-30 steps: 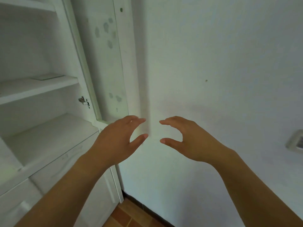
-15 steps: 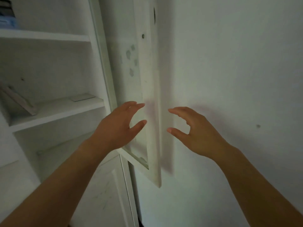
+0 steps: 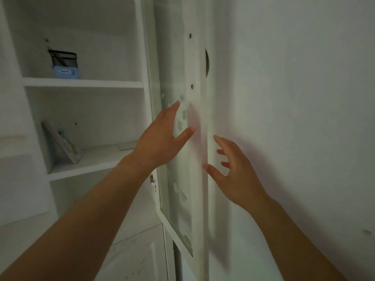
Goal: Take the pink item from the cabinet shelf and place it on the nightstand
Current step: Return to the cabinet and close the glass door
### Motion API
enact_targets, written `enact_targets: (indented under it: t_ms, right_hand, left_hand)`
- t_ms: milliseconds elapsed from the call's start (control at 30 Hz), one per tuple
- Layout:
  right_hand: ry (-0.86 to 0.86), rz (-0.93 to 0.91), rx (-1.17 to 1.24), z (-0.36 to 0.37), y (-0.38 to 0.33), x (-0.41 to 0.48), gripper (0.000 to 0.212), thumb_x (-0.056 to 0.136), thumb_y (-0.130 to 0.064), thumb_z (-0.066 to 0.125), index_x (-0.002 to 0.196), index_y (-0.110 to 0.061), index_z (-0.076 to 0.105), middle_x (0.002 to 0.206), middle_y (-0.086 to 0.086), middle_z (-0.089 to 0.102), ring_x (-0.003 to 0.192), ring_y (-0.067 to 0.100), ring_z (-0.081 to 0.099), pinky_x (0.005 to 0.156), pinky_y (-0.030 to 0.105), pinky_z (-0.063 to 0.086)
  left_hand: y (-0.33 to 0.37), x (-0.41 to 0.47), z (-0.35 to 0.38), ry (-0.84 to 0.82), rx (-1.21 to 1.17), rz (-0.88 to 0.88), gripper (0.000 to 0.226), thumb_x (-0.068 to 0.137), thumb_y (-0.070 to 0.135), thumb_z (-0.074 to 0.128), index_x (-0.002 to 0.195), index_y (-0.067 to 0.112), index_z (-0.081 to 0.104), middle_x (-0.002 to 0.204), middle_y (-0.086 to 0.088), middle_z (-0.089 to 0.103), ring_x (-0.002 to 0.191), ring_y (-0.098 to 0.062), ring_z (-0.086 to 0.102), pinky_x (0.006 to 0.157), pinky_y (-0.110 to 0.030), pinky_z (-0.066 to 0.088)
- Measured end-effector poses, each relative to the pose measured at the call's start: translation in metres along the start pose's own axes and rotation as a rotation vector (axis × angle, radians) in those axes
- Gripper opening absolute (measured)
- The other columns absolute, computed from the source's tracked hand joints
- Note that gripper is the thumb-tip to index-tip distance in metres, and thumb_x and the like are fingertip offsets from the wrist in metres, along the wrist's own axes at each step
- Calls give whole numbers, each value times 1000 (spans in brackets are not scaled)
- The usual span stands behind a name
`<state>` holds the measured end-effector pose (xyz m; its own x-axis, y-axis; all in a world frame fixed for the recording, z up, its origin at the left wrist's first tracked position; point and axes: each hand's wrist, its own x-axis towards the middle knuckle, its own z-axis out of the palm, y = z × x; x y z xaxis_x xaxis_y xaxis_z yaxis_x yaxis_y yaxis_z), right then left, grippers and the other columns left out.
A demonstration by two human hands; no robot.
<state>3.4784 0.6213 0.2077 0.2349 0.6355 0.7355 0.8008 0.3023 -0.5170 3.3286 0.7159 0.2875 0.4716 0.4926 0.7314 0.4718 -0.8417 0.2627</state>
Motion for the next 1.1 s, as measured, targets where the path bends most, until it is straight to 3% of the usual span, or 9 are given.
enact_targets:
  t_ms: [167, 300, 367, 467, 600, 700, 867, 1000, 1100]
  right_hand:
    - [12, -28, 92, 10, 0, 5, 72, 77, -55, 52, 140, -35, 22, 148, -12, 24, 127, 10, 39, 98, 40, 46]
    - [-11, -67, 106, 15, -4, 8, 66, 76, -58, 50, 130, -52, 12, 140, -24, 23, 127, 7, 39, 100, 41, 44]
    - [-18, -54, 137, 16, -5, 10, 69, 76, -57, 51, 131, -52, 10, 139, -25, 24, 123, 3, 41, 99, 36, 46]
    - [3, -15, 207, 14, -4, 14, 76, 74, -54, 56, 137, -46, 14, 143, -19, 29, 118, 0, 45, 95, 29, 48]
    - [2, 7, 249, 11, -2, 19, 71, 71, -55, 55, 130, -52, 16, 138, -21, 33, 116, 2, 46, 95, 31, 48]
    - [-28, 11, 293, 14, -1, 22, 70, 71, -50, 56, 132, -46, 23, 137, -19, 37, 114, 2, 49, 92, 32, 51]
    - [-43, 18, 359, 16, 0, 27, 60, 75, -43, 56, 128, -47, 28, 135, -16, 43, 110, 4, 54, 89, 29, 52]
    - [-60, -1, 361, 21, 1, 27, 61, 83, -26, 61, 125, -52, 26, 132, -16, 48, 107, 1, 55, 86, 22, 52]
    - [-68, -20, 369, 25, -2, 25, 62, 81, -30, 61, 127, -51, 25, 130, -18, 49, 106, -7, 53, 83, 17, 51]
  left_hand:
    - [8, 27, -10, 52, -27, -10, 73, 86, 57, 43, 145, 26, 16, 152, 2, 26, 136, -18, 29, 104, -30, 24]
    - [19, 42, -16, 81, -49, -12, 77, 83, 59, 43, 145, 27, 11, 154, 2, 21, 137, -19, 28, 107, -36, 26]
    - [23, 48, -15, 83, -77, -25, 79, 83, 60, 45, 146, 27, 10, 154, 2, 19, 136, -19, 30, 107, -37, 27]
    - [28, 56, -10, 63, -145, -36, 79, 83, 56, 50, 146, 26, 11, 154, 2, 20, 135, -21, 33, 107, -39, 29]
    - [35, 63, -3, 64, -132, -33, 79, 85, 50, 52, 145, 28, 6, 155, 2, 17, 138, -24, 27, 108, -43, 28]
    - [33, 64, 1, 75, -115, 14, 78, 88, 48, 49, 146, 31, -1, 155, 3, 12, 139, -23, 24, 108, -40, 26]
    - [26, 62, 4, 82, -144, 50, 76, 86, 52, 44, 144, 37, -3, 155, 7, 11, 139, -20, 22, 108, -40, 25]
    - [25, 56, 5, 85, -215, 42, 78, 78, 60, 36, 143, 39, -2, 156, 9, 11, 140, -19, 19, 110, -43, 24]
    - [23, 49, -2, 91, -238, 31, 77, 77, 60, 38, 142, 42, 1, 155, 9, 14, 139, -19, 23, 109, -44, 27]
